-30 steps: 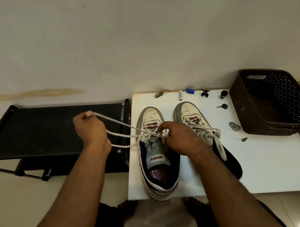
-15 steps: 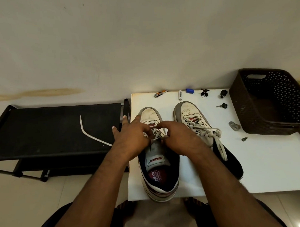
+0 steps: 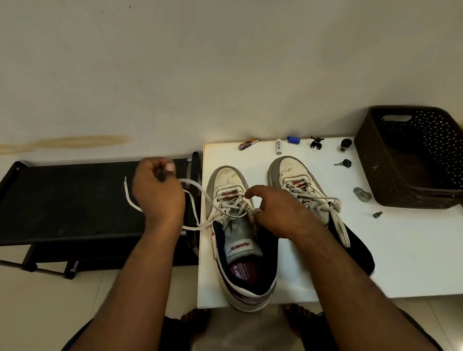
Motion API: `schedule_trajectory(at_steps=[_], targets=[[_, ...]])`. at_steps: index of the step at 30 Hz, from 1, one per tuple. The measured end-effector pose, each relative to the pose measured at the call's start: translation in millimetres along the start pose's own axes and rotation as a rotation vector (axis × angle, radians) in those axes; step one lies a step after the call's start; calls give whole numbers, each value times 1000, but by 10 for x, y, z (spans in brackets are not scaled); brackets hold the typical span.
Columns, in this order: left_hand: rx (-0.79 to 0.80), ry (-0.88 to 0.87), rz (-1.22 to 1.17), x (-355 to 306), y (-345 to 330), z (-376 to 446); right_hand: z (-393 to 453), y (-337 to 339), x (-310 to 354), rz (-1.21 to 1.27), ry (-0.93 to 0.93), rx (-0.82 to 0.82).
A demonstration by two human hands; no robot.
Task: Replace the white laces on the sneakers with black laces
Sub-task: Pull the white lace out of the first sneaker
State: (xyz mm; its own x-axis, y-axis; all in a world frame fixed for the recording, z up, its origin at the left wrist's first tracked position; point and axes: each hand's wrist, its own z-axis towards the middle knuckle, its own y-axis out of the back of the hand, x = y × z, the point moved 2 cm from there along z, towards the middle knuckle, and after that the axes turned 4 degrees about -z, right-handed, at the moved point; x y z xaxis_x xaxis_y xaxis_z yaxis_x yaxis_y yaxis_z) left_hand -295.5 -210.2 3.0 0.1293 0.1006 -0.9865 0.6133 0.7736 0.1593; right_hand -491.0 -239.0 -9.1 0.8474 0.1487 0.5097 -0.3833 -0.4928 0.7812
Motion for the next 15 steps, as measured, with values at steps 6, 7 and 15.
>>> schedule_trajectory(at_steps=[6, 7, 15], targets=[[535, -118, 285, 56, -112, -106, -15, -1, 30, -13, -50, -7], [676, -105, 399, 93, -187, -191, -22, 7, 35, -11, -66, -17], [876, -32, 625, 172, -221, -268, -26, 2, 65, 8, -120, -8]])
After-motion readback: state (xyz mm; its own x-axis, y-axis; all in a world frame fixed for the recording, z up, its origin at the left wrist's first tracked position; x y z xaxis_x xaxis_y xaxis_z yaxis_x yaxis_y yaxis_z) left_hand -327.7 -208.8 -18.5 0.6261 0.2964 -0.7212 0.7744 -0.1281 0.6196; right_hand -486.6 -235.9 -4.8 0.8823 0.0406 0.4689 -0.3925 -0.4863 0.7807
